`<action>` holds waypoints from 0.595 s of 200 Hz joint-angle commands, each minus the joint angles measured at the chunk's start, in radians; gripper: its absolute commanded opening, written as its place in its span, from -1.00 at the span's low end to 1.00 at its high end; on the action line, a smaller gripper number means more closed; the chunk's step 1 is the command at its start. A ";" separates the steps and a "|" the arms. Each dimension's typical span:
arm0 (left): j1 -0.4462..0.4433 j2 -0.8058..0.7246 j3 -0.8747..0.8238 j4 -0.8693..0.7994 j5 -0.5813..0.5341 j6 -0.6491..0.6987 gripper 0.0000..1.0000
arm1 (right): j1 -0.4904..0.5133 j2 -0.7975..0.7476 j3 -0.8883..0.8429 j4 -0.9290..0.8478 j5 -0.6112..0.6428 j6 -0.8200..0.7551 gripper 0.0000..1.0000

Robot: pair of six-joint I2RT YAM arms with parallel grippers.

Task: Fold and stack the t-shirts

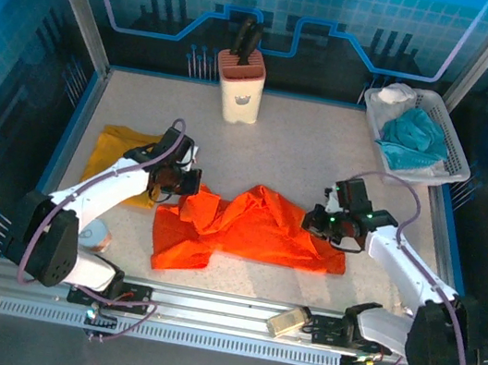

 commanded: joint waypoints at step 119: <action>0.016 0.023 0.029 -0.018 -0.017 -0.005 -1.00 | 0.871 0.241 0.229 -0.224 0.784 -0.518 -0.98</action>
